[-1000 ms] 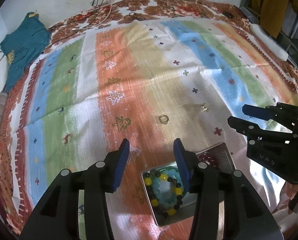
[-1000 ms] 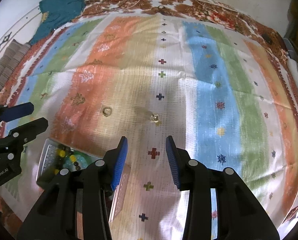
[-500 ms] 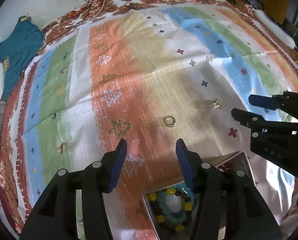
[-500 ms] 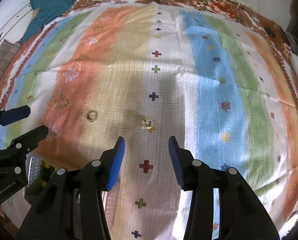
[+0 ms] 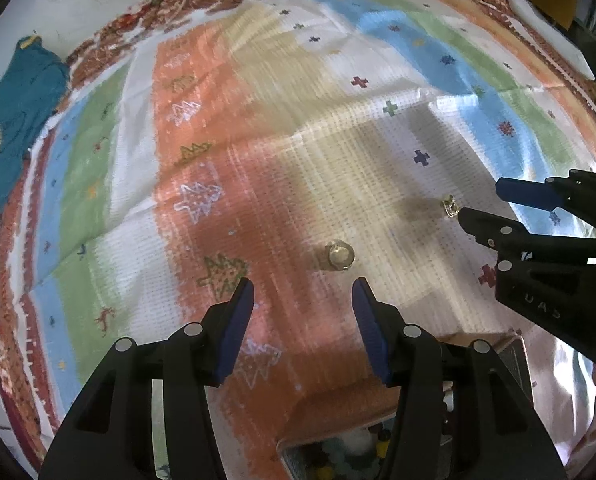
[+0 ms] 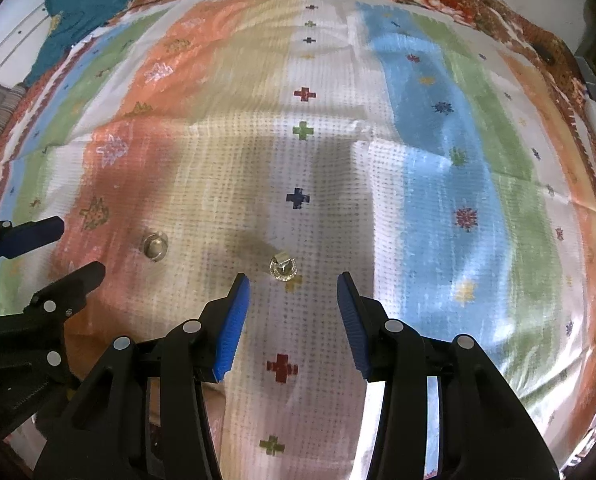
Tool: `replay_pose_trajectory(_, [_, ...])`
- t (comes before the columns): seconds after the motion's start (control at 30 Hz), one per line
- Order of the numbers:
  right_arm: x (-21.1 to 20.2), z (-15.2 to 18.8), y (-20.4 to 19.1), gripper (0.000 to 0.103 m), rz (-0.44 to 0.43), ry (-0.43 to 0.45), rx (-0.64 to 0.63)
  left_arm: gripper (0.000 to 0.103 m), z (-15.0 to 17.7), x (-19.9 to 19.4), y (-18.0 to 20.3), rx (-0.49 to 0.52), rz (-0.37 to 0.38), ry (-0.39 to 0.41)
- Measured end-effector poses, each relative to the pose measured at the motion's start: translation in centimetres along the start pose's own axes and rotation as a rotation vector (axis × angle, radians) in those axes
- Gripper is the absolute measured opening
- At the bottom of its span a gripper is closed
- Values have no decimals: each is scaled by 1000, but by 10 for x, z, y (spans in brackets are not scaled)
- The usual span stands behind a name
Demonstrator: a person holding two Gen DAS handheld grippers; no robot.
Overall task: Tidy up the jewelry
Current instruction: 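Close the left tool on the gold ring while the right tool grips the gold charm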
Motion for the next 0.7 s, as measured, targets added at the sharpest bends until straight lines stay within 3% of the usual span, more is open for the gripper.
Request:
replay_pose_trajectory(0.43, [22,-10,-7,45,5,-36,-19,51,-2,31,4,21,44,-68])
replay_pose_trajectory(0.7, [31,-12,-10,45,-17,-57,-1,45,-7,45,8,24,75,-94])
Point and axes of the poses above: each gripper's, at about its wrist camera, not at the fingertips, and x roughly the way its jaws point, y to its right, z to its underside, the point moved 9 cm from there along x, roughly the way its jaws point, and after that the axes turned 11 degrees about z, right-handed, at the moved point
